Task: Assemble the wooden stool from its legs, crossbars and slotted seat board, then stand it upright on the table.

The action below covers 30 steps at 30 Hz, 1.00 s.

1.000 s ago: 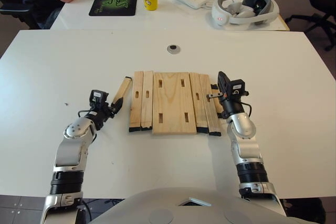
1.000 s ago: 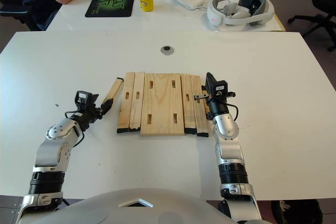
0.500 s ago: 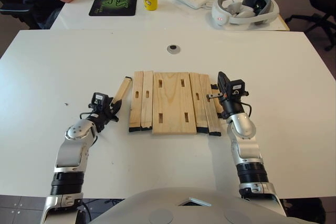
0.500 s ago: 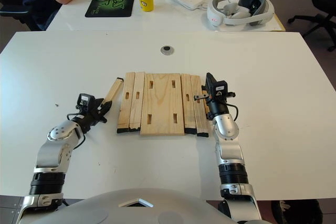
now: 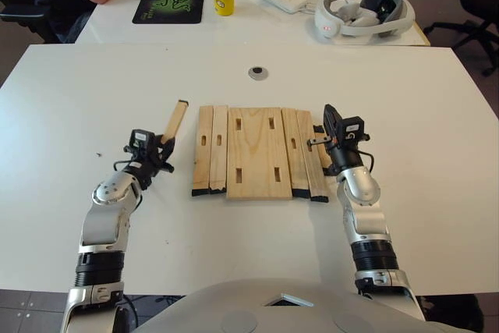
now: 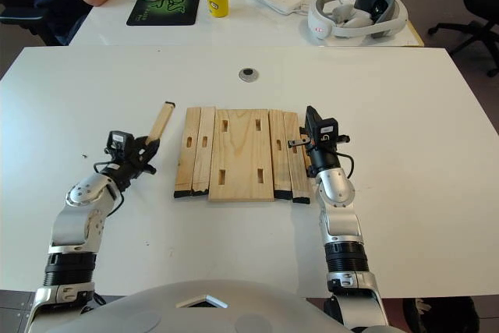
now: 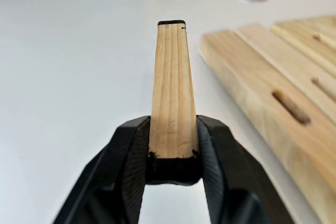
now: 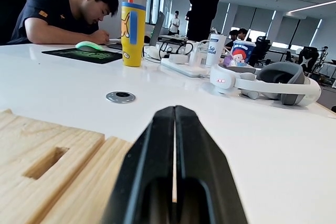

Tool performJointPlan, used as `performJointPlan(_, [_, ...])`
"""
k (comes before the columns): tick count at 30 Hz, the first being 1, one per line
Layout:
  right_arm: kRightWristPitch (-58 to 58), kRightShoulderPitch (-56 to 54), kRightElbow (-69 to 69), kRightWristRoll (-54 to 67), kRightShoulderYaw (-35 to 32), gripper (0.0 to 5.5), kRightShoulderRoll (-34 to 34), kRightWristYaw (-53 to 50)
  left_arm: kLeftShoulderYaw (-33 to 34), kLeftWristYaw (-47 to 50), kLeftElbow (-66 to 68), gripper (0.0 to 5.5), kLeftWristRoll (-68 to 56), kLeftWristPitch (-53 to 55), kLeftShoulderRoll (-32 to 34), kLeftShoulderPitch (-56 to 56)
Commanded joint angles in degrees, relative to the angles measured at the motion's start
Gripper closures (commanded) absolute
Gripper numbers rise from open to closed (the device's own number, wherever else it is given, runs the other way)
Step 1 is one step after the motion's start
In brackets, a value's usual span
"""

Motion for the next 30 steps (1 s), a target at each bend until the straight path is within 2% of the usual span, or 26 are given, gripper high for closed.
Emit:
performJointPlan(1, [5.38, -4.34, -4.26, 5.14, -0.98, 5.50, 1.35, 0.95, -0.04, -0.19, -4.45, 4.19, -1.56, -3.24, -1.55, -1.84])
performJointPlan(3, [17.20, -7.46, -9.09, 17.01, -2.65, 5.50, 2.95, 3.11, -1.95, -1.91, -7.76, 4.19, -1.94, -4.18, -1.64, -1.69])
performJointPlan(7, [47.41, -14.46, -19.30, 56.54, -7.52, 4.87, 2.89, 1.10, -8.06, -5.20, -12.81, 4.19, 0.43, -6.27, -0.60, -1.53])
performJointPlan(11, [57.21, -17.99, -18.79, 77.38, -9.43, 4.28, 0.77, -5.20, -11.15, -6.30, -14.99, 4.19, 1.73, -6.88, 0.16, -1.58])
performJointPlan(16, [59.21, -18.05, -17.34, 90.06, -9.83, 3.43, 0.98, -12.66, -12.56, -6.88, -16.19, 4.19, 1.28, -7.65, 0.02, -0.90])
performJointPlan(24, [60.14, -18.52, -16.13, 98.86, -8.71, 2.11, 0.25, -20.88, -14.12, -7.97, -18.56, 4.19, 0.16, -6.39, -0.50, -1.29])
performJointPlan(30, [59.92, -18.95, -15.70, 97.65, -8.03, 2.07, -0.33, -20.88, -14.01, -8.52, -20.23, 4.19, -2.67, -4.12, -1.39, -1.36])
